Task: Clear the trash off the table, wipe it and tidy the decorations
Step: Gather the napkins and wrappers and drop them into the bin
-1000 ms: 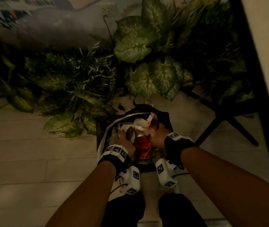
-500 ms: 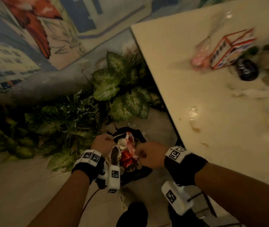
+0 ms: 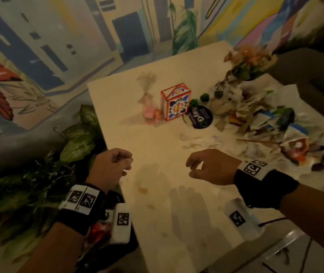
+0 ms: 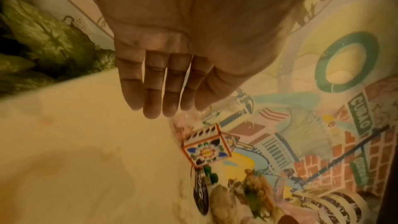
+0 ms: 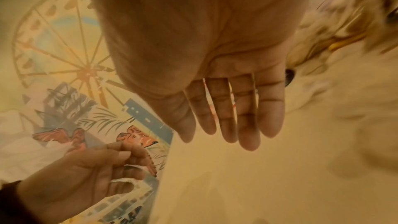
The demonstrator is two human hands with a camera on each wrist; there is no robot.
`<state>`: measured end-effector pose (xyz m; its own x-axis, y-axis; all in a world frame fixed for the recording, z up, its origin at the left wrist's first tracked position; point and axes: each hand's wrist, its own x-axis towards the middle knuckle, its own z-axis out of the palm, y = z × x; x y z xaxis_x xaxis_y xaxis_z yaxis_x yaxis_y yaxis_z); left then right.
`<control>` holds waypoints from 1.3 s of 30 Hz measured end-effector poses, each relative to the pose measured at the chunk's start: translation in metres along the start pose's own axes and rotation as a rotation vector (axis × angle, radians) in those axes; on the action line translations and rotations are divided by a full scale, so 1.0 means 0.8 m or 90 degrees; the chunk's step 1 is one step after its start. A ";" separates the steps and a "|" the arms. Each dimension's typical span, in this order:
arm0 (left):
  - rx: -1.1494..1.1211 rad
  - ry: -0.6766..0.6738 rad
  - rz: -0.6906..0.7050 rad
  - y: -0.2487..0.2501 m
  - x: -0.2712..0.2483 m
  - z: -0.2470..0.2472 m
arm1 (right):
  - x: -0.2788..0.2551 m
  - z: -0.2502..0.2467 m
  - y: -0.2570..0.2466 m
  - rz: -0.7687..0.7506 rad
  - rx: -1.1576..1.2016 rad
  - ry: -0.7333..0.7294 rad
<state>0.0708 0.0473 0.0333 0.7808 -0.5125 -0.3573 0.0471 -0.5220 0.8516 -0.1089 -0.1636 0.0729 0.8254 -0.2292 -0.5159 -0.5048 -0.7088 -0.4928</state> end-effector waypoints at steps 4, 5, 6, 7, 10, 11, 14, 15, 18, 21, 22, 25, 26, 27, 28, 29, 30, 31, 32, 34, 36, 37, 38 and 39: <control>0.063 -0.026 0.000 0.033 0.013 0.093 | -0.026 -0.044 0.096 0.062 -0.008 0.026; 0.077 -0.037 -0.008 0.039 0.018 0.114 | -0.032 -0.051 0.117 0.078 -0.007 0.027; 0.099 -0.051 -0.014 0.045 0.022 0.133 | -0.039 -0.058 0.136 0.095 -0.001 0.027; 0.132 -0.065 -0.011 0.052 0.028 0.151 | -0.045 -0.062 0.154 0.113 0.004 0.030; 0.266 -0.104 -0.003 0.069 0.046 0.195 | -0.056 -0.067 0.205 0.166 -0.012 0.067; 0.293 -0.111 0.003 0.072 0.054 0.208 | -0.060 -0.066 0.219 0.187 -0.018 0.079; 0.362 -0.139 0.009 0.073 0.078 0.242 | -0.072 -0.056 0.255 0.249 -0.017 0.107; 0.387 -0.158 0.002 0.074 0.083 0.253 | -0.076 -0.053 0.266 0.264 -0.016 0.114; 0.517 -0.201 0.007 0.077 0.087 0.285 | -0.089 -0.043 0.290 0.279 -0.034 0.125; 0.584 -0.249 0.050 0.084 0.073 0.314 | -0.097 -0.033 0.303 0.278 -0.037 0.121; 0.594 -0.273 0.071 0.085 0.067 0.325 | -0.099 -0.030 0.305 0.275 -0.039 0.117; 0.658 -0.330 0.110 0.086 0.043 0.354 | -0.095 -0.024 0.311 0.263 -0.072 0.093; 0.680 -0.337 0.122 0.085 0.034 0.363 | -0.093 -0.023 0.311 0.257 -0.087 0.088; 0.698 -0.337 0.133 0.084 0.027 0.370 | -0.089 -0.023 0.310 0.249 -0.103 0.085; 0.712 -0.329 0.144 0.082 0.022 0.377 | -0.085 -0.023 0.308 0.242 -0.120 0.081; 0.720 -0.315 0.155 0.081 0.018 0.382 | -0.081 -0.023 0.304 0.236 -0.139 0.078; 0.719 -0.298 0.166 0.082 0.016 0.385 | -0.076 -0.023 0.301 0.226 -0.155 0.076; 0.712 -0.282 0.175 0.083 0.016 0.388 | -0.071 -0.024 0.296 0.216 -0.165 0.075; 0.700 -0.275 0.176 0.085 0.016 0.389 | -0.065 -0.024 0.294 0.205 -0.171 0.071; 0.653 -0.279 0.151 0.089 0.018 0.388 | -0.055 -0.025 0.291 0.195 -0.182 0.052; 0.601 -0.283 0.135 0.091 0.022 0.388 | -0.049 -0.025 0.291 0.195 -0.172 0.048; 0.589 -0.283 0.140 0.091 0.023 0.388 | -0.049 -0.026 0.290 0.187 -0.161 0.071; 0.583 -0.280 0.154 0.090 0.023 0.389 | -0.048 -0.026 0.290 0.176 -0.152 0.094; 0.573 -0.269 0.179 0.088 0.024 0.392 | -0.050 -0.027 0.290 0.161 -0.146 0.117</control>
<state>-0.1062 -0.2127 -0.0339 0.4003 -0.8019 -0.4435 -0.7230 -0.5738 0.3849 -0.2531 -0.3331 -0.0055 0.7239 -0.5168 -0.4570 -0.6460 -0.7403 -0.1860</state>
